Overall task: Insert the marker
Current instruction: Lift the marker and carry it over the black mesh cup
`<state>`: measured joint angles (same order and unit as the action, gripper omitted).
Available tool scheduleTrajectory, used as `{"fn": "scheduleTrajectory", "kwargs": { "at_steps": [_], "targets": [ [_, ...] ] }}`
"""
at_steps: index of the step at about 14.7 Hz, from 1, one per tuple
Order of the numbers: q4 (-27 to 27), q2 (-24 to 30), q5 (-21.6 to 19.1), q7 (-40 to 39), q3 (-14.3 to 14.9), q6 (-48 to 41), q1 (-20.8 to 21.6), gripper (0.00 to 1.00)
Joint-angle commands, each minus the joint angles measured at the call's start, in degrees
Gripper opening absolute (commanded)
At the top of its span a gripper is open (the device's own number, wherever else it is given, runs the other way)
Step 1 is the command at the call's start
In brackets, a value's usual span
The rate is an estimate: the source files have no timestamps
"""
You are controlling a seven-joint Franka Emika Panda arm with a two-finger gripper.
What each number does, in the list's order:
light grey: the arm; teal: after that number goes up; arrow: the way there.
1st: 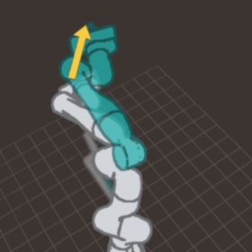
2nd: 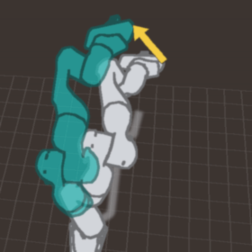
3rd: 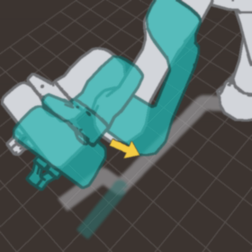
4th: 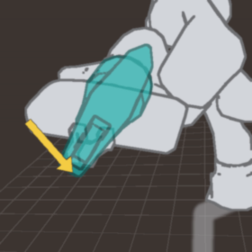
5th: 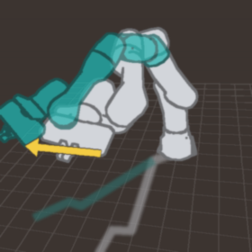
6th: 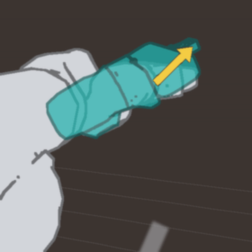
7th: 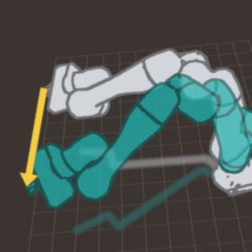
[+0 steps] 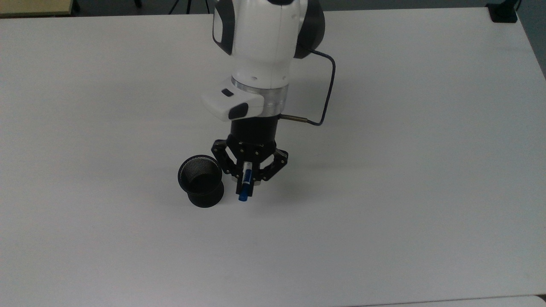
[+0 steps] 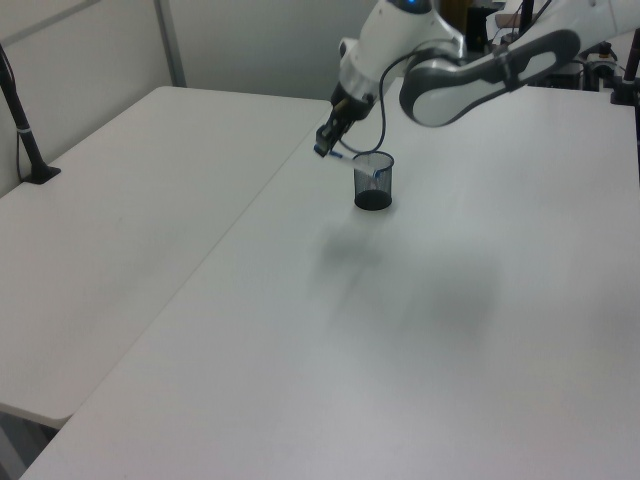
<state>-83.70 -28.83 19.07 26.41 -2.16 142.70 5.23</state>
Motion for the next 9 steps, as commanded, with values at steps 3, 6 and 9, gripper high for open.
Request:
{"fn": "scheduleTrajectory", "kwargs": {
  "at_steps": [3,6,9],
  "targets": [
    [-12.9,11.0,2.3,6.2,0.6,6.3,-4.0,0.11],
    [-18.3,12.3,7.9,8.2,0.6,14.3,-6.3,0.11],
    [-19.4,11.9,13.7,12.9,0.6,17.3,-8.5,0.11]
  ]
}}
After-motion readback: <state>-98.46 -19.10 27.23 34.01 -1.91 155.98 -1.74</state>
